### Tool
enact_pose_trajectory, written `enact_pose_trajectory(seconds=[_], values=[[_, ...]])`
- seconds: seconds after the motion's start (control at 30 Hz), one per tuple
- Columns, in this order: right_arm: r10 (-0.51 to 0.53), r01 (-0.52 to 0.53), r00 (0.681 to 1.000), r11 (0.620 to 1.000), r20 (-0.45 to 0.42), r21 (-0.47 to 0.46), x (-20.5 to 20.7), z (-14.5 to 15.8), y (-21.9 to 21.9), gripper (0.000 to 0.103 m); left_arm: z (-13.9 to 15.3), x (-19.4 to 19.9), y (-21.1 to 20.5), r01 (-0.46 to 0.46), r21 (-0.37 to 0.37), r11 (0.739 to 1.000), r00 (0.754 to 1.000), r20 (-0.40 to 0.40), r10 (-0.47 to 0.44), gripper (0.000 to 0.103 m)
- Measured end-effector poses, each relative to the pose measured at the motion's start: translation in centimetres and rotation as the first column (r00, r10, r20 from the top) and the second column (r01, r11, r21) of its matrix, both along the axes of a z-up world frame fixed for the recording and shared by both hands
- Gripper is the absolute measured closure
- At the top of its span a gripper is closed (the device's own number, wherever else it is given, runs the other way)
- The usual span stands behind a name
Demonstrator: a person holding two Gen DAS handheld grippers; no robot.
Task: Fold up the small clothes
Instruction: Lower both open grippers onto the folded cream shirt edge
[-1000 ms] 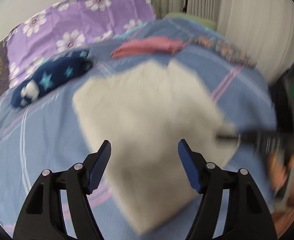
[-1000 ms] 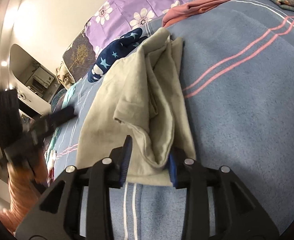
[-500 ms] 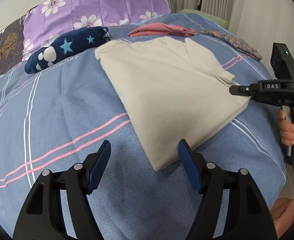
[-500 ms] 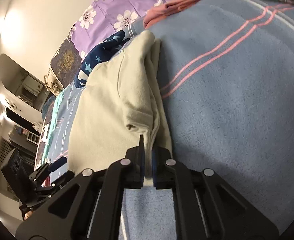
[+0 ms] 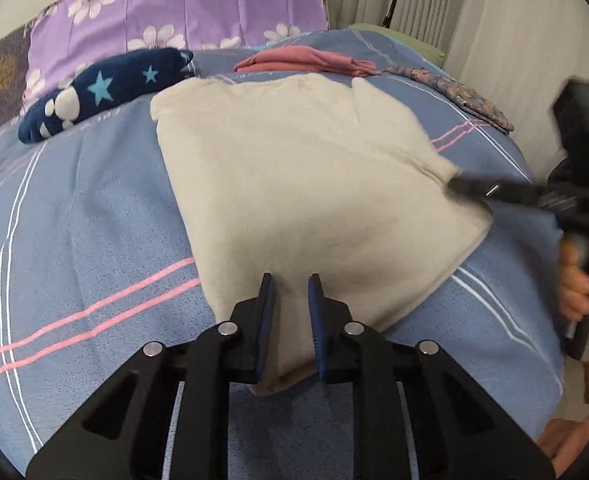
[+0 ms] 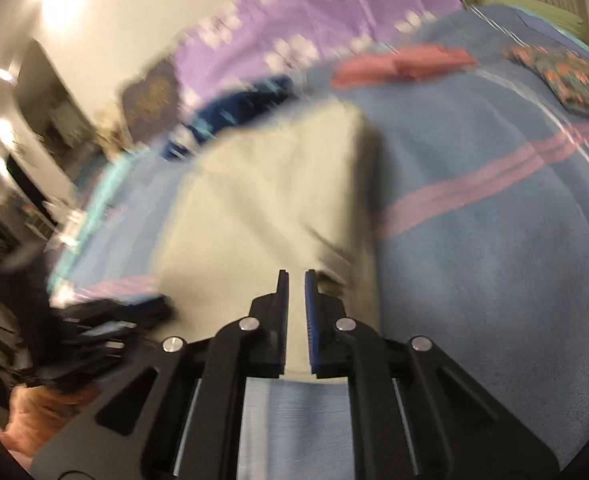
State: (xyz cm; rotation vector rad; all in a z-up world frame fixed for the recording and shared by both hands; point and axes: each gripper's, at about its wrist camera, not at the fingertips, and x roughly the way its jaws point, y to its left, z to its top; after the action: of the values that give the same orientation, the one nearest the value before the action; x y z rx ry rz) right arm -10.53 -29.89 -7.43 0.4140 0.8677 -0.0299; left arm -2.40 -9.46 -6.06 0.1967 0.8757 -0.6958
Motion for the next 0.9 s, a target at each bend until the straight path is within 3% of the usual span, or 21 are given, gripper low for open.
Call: enact_pose_trajectory(seconds=[0.1,0.23,0.3,0.43,0.57,0.67,0.7,0.77,0.83,0.9], values=[[-0.018,0.016,1.000,0.997,0.023,0.075,-0.7,-0.3,-1.0,0.103,0.0,0.0,0.4,0.005,-0.030,1.000,1.000,-0.027,-0.006,0.079],[0.011,-0.011,1.000,1.000,-0.001,0.014,-0.5,0.6,-0.4,0.103,0.1,0.7,1.3,-0.016,-0.091,0.996,0.997,-0.082,0.009,0.079],[0.032,-0.032,0.999,0.999,0.018,-0.005,0.0,1.9,-0.3,0.098,0.5,0.8,1.4,-0.025,-0.108,0.994,0.995,-0.097,0.014,0.079],[0.071,-0.066,0.995,0.996,0.077,-0.065,2.5,4.6,0.3,0.096,1.3,0.7,1.2,-0.022,-0.110,0.994,0.997,-0.082,0.013,0.079],[0.093,-0.088,0.991,0.995,0.092,-0.053,5.3,5.8,0.3,0.092,2.3,0.9,1.2,-0.017,-0.154,0.988,0.997,-0.071,0.006,0.077],[0.068,-0.065,0.997,0.996,0.047,-0.060,6.8,4.6,-0.3,0.084,1.7,1.2,1.0,-0.020,-0.113,0.993,0.998,-0.055,0.014,0.063],[0.028,-0.029,1.000,0.995,-0.013,-0.095,7.7,3.2,-0.7,0.084,0.9,1.6,0.9,-0.024,-0.088,0.996,0.998,-0.066,0.019,0.063],[-0.016,0.002,0.995,0.990,-0.096,-0.143,8.4,0.4,-1.4,0.084,0.0,1.9,1.2,-0.018,-0.110,0.994,0.996,-0.084,0.009,0.063],[-0.009,0.003,0.999,0.992,-0.050,-0.125,7.6,0.1,-1.8,0.084,0.1,1.9,1.5,-0.013,-0.126,0.992,0.996,-0.087,0.002,0.063],[-0.019,0.009,0.998,0.985,-0.062,-0.171,7.4,0.8,-1.6,0.078,0.5,2.1,1.8,-0.007,-0.138,0.990,0.995,-0.095,-0.007,0.063]])
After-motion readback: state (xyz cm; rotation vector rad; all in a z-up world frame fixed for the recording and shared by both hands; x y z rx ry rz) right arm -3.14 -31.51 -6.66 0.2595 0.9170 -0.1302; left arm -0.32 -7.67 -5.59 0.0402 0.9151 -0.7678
